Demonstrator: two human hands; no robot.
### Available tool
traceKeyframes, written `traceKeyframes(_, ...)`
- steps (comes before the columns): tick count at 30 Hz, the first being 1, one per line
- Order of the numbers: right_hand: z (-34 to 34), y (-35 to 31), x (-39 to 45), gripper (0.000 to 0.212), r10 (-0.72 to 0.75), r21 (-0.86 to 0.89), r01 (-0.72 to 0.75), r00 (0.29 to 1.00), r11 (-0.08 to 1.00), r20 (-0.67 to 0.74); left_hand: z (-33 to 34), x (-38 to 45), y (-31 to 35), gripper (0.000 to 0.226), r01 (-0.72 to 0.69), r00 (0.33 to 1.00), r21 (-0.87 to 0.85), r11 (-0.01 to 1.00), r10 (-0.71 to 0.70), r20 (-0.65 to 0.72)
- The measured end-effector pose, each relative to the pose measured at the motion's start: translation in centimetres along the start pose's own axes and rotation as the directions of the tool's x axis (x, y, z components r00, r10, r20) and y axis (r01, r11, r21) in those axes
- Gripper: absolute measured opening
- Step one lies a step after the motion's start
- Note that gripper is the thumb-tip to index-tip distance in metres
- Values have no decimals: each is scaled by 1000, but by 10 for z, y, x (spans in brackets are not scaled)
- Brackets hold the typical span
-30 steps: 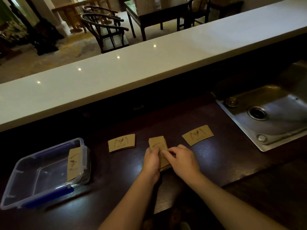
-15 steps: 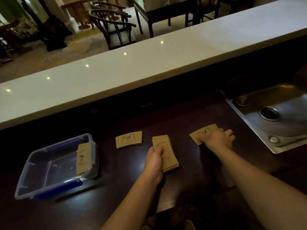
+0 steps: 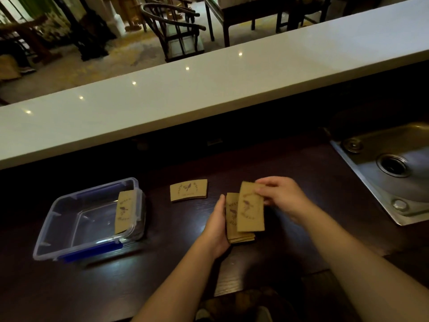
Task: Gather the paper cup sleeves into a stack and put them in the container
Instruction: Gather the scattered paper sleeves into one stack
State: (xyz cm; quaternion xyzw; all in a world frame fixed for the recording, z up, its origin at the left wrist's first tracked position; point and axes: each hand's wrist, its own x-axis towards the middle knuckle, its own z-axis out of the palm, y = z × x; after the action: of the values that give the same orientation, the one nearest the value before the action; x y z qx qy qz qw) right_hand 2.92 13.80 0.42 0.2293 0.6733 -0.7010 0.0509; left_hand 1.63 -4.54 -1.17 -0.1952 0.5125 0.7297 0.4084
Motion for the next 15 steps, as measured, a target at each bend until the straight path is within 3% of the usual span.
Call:
traceKeyframes(5,35,12,1,19,-11,-216,3,999,976,-34,-2,-5,1,28,-27,1000,84,996,27,6)
traceKeyframes(9,50,21,5,23,-60,-401,36,997,915,-49,-16,-15,5,30,-56,998,147,988,53,30)
traceKeyframes(15,67,17,9,19,227,-226,-178,950,958,215,-43,-24,20,41,-15,994,203,979,-8,109)
